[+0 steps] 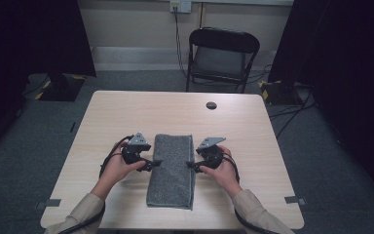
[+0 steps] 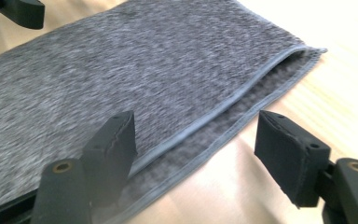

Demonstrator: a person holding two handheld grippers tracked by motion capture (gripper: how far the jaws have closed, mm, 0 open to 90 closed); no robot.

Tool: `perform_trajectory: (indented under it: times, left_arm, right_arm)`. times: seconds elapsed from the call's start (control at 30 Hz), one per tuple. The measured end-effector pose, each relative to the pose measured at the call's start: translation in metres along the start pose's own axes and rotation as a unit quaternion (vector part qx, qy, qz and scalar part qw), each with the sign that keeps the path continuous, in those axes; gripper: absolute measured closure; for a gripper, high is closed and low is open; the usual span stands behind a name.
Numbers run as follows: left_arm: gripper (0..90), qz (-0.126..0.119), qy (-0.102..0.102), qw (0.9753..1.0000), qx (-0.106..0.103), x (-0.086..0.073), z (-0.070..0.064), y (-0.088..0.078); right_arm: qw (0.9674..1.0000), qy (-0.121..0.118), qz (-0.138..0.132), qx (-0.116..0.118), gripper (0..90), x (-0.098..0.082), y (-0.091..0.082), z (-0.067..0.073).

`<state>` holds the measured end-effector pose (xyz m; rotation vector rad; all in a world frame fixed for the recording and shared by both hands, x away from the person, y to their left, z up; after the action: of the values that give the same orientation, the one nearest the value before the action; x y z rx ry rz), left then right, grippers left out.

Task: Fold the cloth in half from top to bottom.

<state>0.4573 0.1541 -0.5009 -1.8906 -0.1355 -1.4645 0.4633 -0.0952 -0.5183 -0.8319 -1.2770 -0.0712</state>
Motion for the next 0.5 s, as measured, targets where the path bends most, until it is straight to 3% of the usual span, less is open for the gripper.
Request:
perform_trajectory:
  times: [0.1, 0.2, 0.37, 0.5]
  left_arm:
    - [18.1, 0.009, 0.012, 0.9998, 0.014, 0.000, 0.006, 0.006]
    - [19.3, 0.014, 0.009, 0.9998, 0.010, -0.004, 0.005, 0.012]
    - [19.3, 0.043, 0.022, 0.9988, 0.001, -0.019, -0.003, 0.014]
    - [20.0, 0.035, 0.031, 0.9989, -0.001, -0.024, -0.015, 0.008]
  right_arm:
    - [1.0000, -0.004, -0.005, -0.006, 29.5, 0.003, 0.004, -0.003]
    - [1.0000, -0.004, -0.002, -0.008, 29.4, 0.002, 0.006, -0.004]
    - [0.9999, -0.012, -0.004, -0.009, 30.0, -0.007, 0.003, 0.003]
    - [0.9999, -0.016, -0.003, -0.001, 29.7, -0.011, -0.002, 0.010]
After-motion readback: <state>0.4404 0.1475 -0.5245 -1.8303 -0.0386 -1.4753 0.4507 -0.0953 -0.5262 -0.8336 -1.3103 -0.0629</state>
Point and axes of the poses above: each handheld gripper's, and its own axes: y roughly forward along the jaws, x roughly out of its top, z roughly to its left, the point moved 4 cm from there along y, roughly forward along the jaws, and after that the axes turned 11 degrees about -z, right-handed, at the moved point
